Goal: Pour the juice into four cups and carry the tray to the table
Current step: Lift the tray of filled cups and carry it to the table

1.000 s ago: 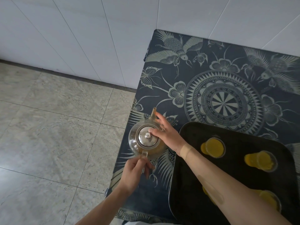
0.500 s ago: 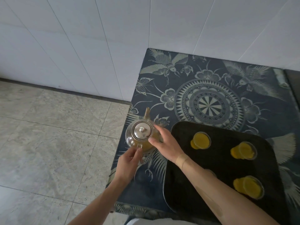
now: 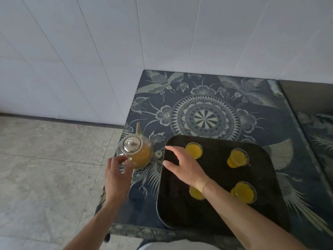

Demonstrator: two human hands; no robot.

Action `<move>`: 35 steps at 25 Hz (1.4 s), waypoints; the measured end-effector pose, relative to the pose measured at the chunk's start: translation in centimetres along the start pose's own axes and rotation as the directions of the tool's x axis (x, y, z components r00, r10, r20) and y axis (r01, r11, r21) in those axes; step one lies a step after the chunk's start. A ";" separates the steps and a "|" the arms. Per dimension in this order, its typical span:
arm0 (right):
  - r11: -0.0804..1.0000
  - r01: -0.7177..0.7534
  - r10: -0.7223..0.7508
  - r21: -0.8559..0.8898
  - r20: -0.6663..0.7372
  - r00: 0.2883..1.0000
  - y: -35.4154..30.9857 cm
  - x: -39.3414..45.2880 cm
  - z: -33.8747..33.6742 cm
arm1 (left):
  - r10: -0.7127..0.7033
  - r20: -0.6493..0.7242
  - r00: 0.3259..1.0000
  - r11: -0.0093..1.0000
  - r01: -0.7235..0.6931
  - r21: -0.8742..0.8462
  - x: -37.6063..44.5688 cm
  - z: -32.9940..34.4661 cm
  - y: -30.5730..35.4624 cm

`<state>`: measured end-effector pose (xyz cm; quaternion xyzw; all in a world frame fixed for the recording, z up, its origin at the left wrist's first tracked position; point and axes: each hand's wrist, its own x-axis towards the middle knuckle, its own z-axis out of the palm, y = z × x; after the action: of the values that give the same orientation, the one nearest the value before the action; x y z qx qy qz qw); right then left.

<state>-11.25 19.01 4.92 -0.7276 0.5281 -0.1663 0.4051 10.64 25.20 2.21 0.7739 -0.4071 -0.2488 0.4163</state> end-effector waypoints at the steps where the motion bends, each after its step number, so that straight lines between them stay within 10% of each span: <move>1: 1.000 0.003 -0.003 -0.005 -0.016 1.000 0.7 -0.8 -0.9 | 0.029 0.016 0.999 1.000 -0.029 0.008 -0.4 0.2 0.7; 10: 0.997 -0.055 0.043 -0.062 -0.192 0.980 9.2 -8.8 -9.4 | 0.148 0.184 0.972 0.972 -0.177 0.154 -4.1 5.3 3.9; 35: 0.798 -0.598 0.585 0.070 -0.329 0.741 26.3 -17.3 -14.3 | -0.314 0.364 0.877 0.871 0.113 0.479 -3.2 10.2 0.4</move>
<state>-44.19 25.76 -3.20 -0.4913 0.7954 -0.1396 0.3264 1.32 23.23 -2.71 0.8146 -0.4444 -0.3597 0.0977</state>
